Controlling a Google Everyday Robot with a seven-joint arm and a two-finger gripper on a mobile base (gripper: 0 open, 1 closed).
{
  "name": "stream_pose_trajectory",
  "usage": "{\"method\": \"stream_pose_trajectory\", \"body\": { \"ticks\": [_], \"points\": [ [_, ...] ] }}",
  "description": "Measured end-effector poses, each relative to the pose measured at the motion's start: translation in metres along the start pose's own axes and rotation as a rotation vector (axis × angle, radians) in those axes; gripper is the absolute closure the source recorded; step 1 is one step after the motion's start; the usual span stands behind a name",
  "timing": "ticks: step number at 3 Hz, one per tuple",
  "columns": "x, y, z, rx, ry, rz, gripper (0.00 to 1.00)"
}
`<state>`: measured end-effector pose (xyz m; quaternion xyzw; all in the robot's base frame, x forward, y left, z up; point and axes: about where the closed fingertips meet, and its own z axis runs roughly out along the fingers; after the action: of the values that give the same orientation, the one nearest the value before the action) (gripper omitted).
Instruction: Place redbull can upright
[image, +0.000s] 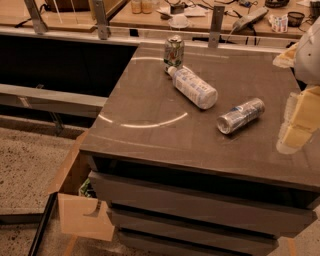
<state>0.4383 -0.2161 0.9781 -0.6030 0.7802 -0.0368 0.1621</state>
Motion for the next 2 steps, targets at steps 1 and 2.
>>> {"method": "stream_pose_trajectory", "body": {
  "ticks": [1,2],
  "points": [
    [0.0,0.0,0.0,0.0,0.0,0.0,0.0],
    [0.0037,-0.0086,-0.0037,0.022,-0.032,-0.018,0.0]
  ]
}}
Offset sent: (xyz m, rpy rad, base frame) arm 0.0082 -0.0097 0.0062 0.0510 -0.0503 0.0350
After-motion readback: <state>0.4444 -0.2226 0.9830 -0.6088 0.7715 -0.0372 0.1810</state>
